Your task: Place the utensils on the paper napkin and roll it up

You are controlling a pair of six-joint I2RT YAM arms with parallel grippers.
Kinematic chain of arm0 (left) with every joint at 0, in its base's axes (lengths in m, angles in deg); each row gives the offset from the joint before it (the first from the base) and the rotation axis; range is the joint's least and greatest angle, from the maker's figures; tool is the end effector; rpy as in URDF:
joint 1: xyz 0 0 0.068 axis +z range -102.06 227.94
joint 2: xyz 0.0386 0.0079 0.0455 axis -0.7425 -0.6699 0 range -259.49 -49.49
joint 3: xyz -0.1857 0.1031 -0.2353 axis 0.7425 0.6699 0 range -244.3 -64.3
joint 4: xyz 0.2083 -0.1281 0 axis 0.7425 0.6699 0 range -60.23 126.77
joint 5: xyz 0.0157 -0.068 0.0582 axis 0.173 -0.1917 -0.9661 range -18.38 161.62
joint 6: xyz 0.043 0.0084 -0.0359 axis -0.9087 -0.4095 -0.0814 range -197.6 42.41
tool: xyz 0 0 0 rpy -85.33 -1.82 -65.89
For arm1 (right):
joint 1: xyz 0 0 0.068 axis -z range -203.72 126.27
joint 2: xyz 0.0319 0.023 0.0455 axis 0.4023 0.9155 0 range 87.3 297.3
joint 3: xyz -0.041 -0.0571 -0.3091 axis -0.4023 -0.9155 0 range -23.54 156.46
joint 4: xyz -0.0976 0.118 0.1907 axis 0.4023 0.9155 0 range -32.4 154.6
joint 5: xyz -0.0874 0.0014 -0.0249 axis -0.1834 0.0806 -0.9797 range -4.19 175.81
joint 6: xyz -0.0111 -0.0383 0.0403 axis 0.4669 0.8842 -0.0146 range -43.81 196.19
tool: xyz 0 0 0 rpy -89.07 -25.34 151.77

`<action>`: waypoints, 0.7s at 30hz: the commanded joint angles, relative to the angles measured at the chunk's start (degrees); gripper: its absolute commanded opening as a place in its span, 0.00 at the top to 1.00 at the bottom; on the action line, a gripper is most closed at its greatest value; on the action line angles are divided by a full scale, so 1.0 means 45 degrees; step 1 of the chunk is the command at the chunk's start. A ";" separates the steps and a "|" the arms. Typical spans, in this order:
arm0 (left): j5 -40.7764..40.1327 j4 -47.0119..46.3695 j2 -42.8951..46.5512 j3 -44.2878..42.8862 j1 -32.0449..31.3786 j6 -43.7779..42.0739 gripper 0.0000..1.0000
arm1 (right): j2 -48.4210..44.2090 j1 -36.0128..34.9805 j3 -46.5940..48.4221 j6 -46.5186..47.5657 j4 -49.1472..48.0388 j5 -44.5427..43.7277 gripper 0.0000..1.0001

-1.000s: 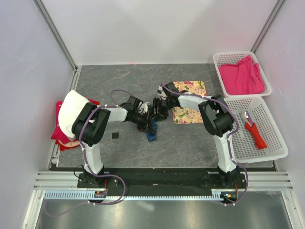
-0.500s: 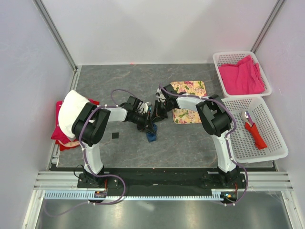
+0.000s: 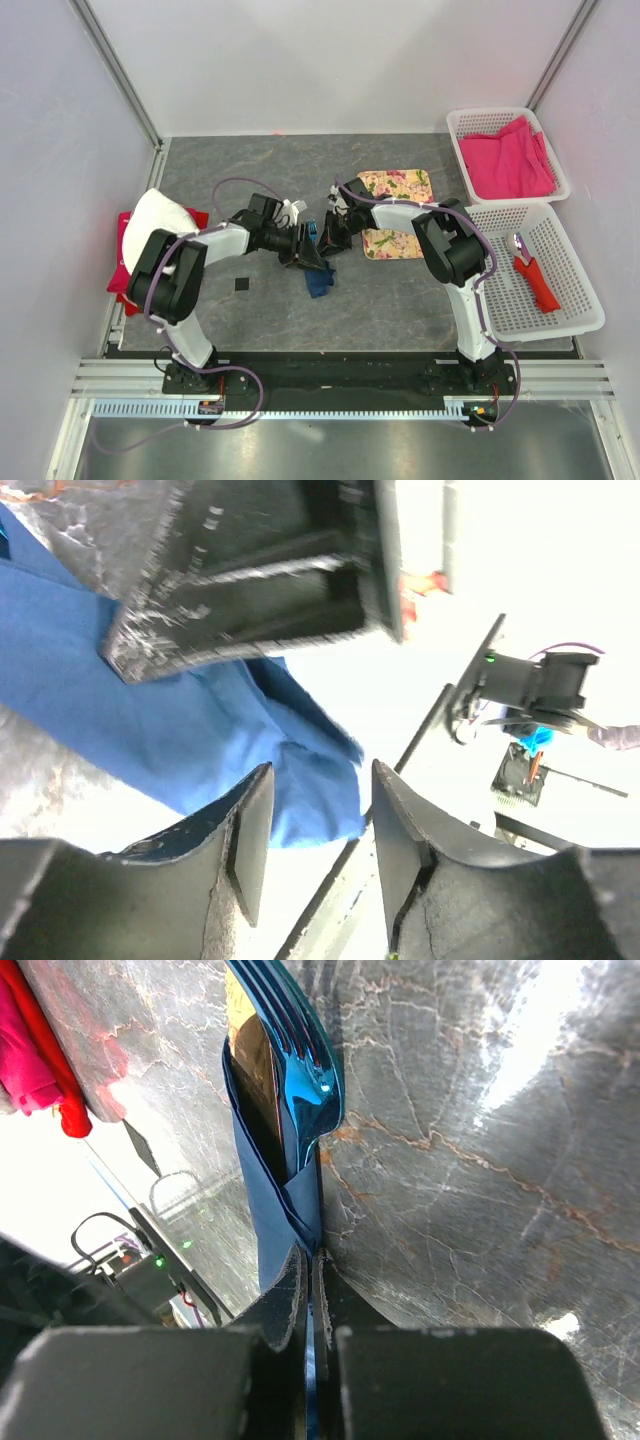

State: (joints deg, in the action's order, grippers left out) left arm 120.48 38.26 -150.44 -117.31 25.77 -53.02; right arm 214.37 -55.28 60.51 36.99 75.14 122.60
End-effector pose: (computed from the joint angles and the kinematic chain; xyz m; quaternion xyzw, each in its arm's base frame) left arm 0.2948 -0.1523 0.2057 0.1012 0.8740 -0.4678 0.0843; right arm 0.3840 0.2638 0.1575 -0.0189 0.9210 0.3885 0.0199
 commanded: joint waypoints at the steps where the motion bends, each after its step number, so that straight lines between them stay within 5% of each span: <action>1: 0.0997 -0.0519 0.1123 0.0666 0.0084 0.0103 0.51 | 0.0611 0.0116 -0.0709 0.0314 0.0693 -0.3137 1.00; 12: -0.0135 0.0085 -0.0710 0.0435 0.0025 -0.0070 0.74 | 0.0514 0.0273 -0.0865 -0.0215 0.0360 -0.3353 1.00; 21: -0.2359 0.2407 -0.2020 -0.1186 0.0103 -0.1730 0.82 | 0.0630 0.0585 -0.0632 -0.0234 0.0341 -0.3333 1.00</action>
State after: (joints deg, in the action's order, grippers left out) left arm 117.81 43.94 -157.00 -118.73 25.94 -54.44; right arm 213.82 -54.79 59.38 33.93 73.65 121.58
